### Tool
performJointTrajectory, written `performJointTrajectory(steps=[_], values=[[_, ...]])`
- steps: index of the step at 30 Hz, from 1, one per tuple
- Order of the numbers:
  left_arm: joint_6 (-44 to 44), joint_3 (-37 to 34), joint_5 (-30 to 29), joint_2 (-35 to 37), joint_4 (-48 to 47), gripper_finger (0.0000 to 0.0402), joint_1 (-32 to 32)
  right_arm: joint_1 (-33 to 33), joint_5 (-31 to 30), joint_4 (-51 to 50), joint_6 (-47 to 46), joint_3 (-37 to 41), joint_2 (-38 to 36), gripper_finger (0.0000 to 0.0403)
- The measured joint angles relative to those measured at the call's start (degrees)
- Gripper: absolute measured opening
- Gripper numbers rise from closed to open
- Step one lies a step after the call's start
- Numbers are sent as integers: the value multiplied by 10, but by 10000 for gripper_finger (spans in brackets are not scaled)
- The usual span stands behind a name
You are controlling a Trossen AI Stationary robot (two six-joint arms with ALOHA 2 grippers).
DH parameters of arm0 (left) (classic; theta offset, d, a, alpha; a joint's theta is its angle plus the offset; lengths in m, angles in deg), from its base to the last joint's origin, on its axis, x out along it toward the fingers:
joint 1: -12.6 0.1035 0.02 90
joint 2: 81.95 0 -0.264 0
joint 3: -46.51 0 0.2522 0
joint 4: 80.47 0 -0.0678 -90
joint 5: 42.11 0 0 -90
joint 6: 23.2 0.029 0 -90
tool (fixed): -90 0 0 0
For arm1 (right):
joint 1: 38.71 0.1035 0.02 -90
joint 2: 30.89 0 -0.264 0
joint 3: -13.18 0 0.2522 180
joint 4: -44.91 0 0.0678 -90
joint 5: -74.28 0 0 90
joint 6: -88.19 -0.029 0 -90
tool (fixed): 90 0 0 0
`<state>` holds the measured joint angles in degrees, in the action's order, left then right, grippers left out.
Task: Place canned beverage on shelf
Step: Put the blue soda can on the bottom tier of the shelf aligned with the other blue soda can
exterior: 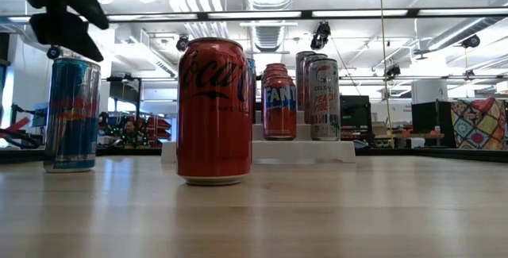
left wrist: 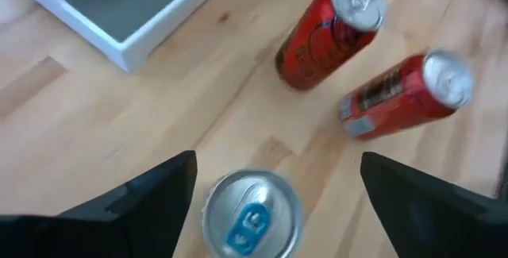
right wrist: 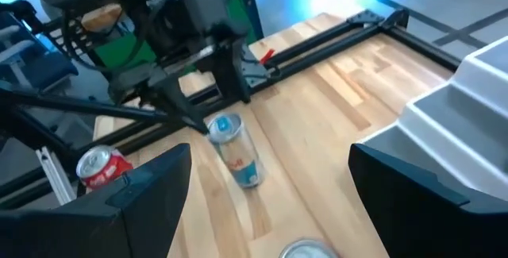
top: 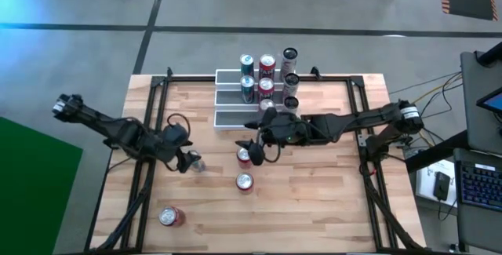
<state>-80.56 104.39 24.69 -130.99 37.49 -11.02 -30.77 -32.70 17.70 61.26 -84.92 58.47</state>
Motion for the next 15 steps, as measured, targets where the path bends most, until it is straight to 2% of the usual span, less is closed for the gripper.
performJointTrajectory(steps=[5, 10, 15], values=[[-10, -7, -46, -9, -41, 344, -37, 8, -11, -1, -17, 10, 0, 329], [-66, -39, -102, -10, -23, 344, -71, 7, -12, -1, -21, 10, 0, 329], [-119, -83, -122, -13, 6, 344, -102, 1, -11, -5, -20, 10, 0, 329]])
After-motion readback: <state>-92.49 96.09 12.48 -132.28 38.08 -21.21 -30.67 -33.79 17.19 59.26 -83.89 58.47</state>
